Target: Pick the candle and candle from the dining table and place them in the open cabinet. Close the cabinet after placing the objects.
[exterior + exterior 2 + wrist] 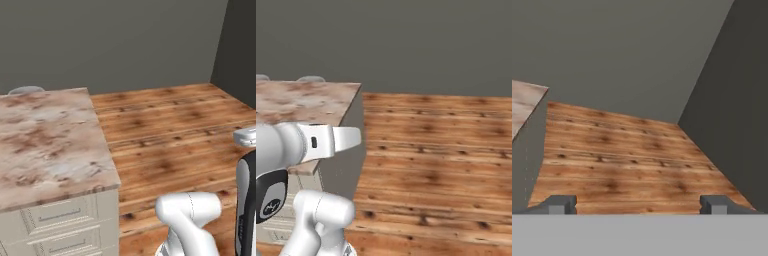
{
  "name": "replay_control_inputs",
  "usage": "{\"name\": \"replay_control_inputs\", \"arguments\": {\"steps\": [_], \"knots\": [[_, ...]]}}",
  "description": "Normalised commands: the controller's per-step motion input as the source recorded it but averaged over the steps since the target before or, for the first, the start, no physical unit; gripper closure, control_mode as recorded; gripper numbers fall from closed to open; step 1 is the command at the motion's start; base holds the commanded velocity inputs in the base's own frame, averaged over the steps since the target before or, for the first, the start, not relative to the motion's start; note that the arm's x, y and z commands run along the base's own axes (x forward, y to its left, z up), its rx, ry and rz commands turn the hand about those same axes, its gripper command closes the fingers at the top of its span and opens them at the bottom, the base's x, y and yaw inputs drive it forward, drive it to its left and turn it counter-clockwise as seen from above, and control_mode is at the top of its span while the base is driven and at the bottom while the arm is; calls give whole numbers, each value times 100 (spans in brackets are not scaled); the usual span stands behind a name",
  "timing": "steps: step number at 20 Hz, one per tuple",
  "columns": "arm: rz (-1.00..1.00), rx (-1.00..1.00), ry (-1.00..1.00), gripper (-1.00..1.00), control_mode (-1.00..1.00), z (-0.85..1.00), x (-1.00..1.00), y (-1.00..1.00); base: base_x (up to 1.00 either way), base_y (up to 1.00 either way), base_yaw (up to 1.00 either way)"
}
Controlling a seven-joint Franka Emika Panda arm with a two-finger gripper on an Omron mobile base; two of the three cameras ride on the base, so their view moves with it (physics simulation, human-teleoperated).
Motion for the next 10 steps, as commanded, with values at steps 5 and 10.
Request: {"name": "replay_control_inputs", "arguments": {"steps": [5, 10], "knots": [[0, 0, 0, -100, 100, 0, 0, 0, 89, -100, -11], [0, 0, 0, -100, 100, 0, 0, 0, 100, -71, 2]]}}
